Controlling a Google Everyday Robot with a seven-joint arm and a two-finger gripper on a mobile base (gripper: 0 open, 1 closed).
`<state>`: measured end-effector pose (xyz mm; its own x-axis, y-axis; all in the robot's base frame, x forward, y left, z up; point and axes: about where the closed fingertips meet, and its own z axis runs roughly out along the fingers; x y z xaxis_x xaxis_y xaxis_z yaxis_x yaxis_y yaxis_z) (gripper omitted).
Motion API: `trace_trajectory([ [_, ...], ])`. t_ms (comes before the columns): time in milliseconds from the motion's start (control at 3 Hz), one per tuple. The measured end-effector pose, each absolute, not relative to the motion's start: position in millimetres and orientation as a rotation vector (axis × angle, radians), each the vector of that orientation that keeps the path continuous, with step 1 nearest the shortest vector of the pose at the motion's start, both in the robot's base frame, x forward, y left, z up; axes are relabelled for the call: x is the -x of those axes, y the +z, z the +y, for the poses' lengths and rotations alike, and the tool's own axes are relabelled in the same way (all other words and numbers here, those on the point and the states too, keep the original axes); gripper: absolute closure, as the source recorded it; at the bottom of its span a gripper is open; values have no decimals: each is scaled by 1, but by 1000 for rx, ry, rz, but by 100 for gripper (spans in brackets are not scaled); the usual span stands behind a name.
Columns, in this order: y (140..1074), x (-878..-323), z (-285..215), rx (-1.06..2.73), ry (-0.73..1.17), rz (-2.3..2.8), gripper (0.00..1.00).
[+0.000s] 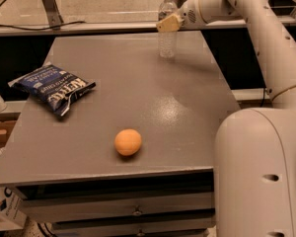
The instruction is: Move water bottle near orange
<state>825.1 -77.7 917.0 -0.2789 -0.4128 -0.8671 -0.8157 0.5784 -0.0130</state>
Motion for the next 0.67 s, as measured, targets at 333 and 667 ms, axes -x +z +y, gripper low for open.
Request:
trace_trajectory([
  [333,917,-825,-78,991,557,1899,100],
  [667,917,-825,-77,991,558,1900,84],
])
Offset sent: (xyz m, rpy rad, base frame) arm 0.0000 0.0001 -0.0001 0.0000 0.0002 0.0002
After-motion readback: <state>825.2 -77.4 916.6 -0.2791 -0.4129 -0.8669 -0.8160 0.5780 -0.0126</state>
